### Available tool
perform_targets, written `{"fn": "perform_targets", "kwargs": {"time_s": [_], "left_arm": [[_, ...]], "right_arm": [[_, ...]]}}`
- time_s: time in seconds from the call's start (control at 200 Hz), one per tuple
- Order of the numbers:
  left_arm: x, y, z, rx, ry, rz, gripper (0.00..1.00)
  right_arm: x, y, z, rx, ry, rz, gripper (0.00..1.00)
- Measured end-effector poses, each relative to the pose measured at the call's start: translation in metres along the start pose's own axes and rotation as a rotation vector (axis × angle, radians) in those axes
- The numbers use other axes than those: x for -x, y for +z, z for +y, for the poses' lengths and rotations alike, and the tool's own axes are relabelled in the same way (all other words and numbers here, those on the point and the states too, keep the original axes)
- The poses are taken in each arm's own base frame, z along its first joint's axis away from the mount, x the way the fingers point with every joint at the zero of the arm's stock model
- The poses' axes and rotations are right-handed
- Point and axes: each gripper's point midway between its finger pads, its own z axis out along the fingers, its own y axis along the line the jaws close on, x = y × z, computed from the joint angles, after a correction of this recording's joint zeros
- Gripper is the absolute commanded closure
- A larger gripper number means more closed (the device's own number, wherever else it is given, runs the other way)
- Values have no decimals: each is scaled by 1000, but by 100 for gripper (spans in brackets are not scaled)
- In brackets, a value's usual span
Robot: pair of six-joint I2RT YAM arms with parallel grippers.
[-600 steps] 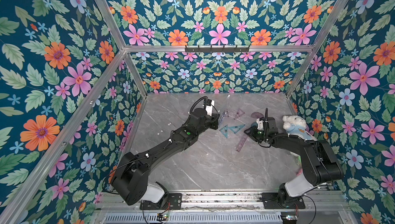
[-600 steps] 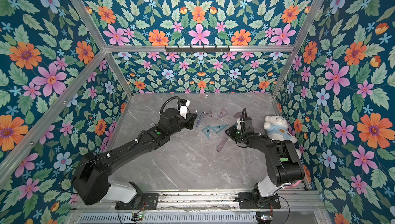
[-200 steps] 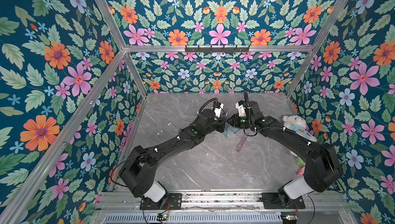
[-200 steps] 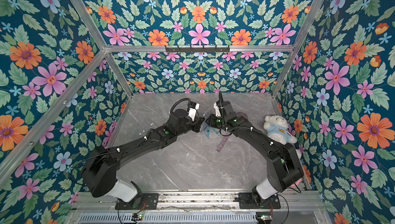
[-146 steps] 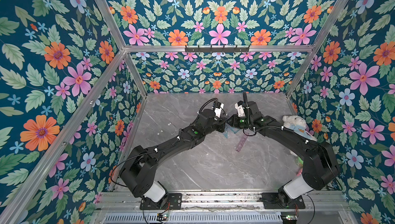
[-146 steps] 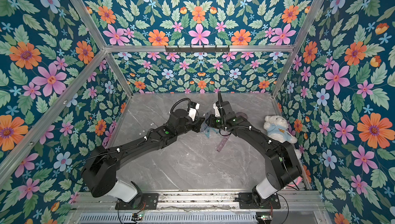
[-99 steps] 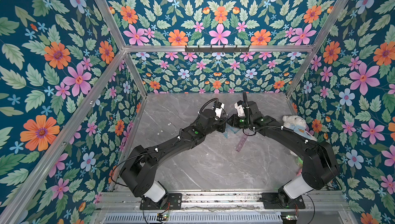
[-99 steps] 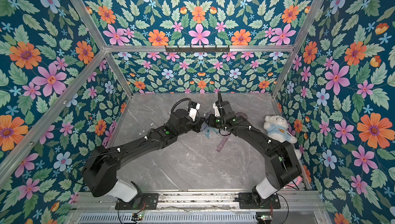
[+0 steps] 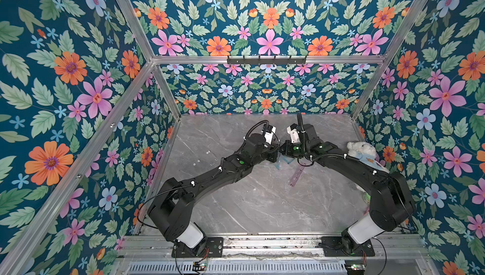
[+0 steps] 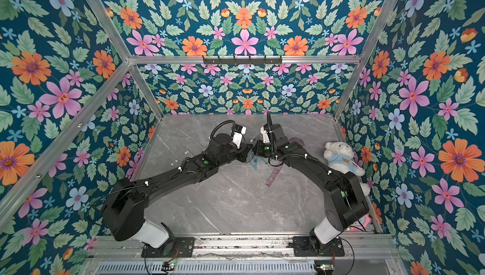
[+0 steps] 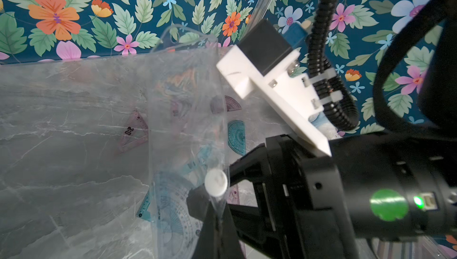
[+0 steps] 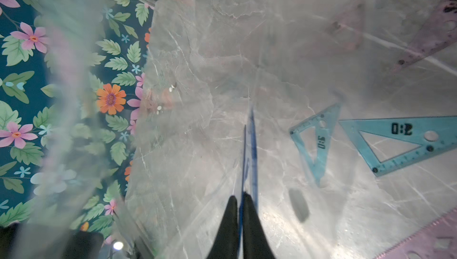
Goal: Open the ruler set and take out the ruler
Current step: Take out the ruler from the ruler set bag.
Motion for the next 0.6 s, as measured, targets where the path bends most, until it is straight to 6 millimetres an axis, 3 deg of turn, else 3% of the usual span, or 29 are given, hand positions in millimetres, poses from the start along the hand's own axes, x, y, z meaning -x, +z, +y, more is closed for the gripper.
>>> {"fn": "perform_targets", "kwargs": {"time_s": [0.605], "left_arm": [[-4,-1,2,2,0,1,100]], "right_arm": [[0,-3,4,15,-3,2,100]]}}
